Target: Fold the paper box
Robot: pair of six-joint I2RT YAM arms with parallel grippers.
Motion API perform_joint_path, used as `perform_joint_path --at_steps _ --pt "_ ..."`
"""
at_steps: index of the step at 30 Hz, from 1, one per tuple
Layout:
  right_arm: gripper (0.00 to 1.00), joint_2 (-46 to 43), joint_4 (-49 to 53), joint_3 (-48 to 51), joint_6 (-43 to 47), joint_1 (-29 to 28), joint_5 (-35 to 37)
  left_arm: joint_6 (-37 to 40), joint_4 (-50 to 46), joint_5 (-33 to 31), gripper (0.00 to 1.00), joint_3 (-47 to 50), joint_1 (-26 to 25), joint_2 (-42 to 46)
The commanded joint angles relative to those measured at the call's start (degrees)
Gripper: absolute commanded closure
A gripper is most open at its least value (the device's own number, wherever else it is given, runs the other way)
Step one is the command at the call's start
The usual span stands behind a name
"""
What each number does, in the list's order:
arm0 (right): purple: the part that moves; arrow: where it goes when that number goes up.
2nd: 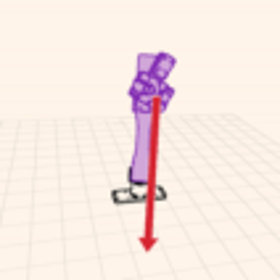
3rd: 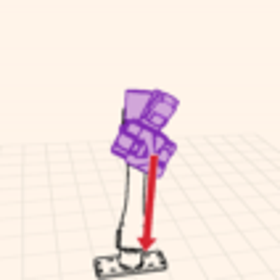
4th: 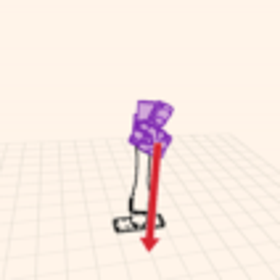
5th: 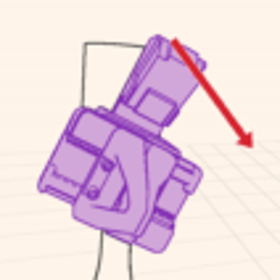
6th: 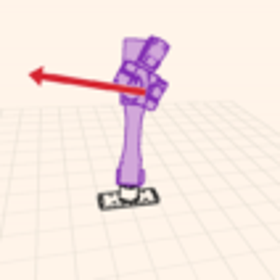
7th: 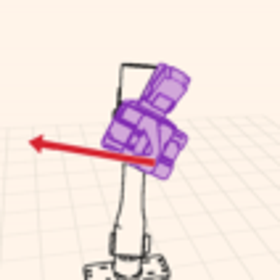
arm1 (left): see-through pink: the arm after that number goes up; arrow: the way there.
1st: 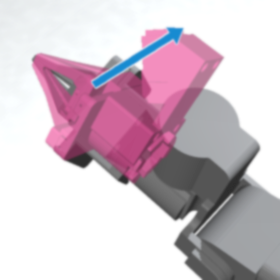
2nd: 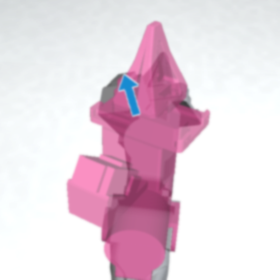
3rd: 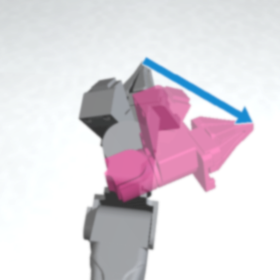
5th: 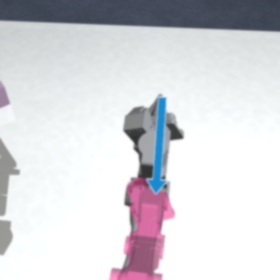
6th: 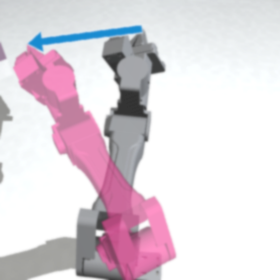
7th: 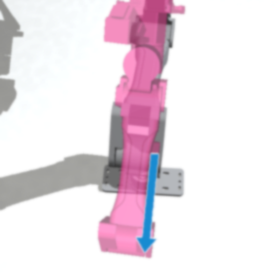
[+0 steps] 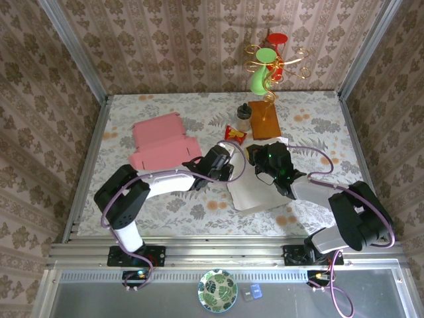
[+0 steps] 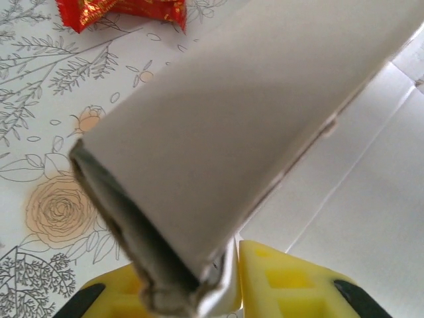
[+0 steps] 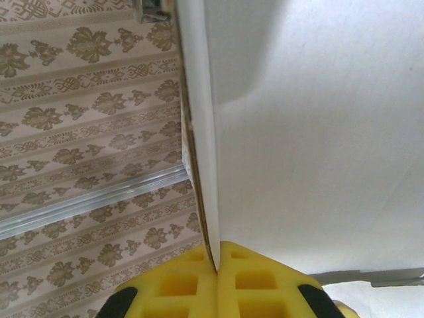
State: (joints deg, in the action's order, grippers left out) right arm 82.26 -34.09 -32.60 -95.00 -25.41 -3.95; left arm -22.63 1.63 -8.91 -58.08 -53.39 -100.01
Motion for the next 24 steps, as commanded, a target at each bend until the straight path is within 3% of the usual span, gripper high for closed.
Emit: perform_joint_path --at_steps 1,9,17,24 --pt "1.00 1.12 1.39 0.54 -1.28 -1.66 -1.16 -4.53 -1.88 -3.92 0.81 -3.20 -1.40 -1.54" --pt "1.00 1.03 1.13 0.69 -2.29 -2.01 -0.10 -11.57 -9.43 -8.55 0.88 -7.41 -2.08 -4.05" --pt "1.00 0.45 1.91 0.54 -3.15 -2.02 0.56 -12.44 -12.17 -10.69 1.00 -9.19 -2.34 -5.00" --pt "1.00 -0.39 4.14 -0.34 -2.91 -2.01 0.78 -12.12 -14.00 -12.61 1.00 -9.81 -2.35 -4.94"
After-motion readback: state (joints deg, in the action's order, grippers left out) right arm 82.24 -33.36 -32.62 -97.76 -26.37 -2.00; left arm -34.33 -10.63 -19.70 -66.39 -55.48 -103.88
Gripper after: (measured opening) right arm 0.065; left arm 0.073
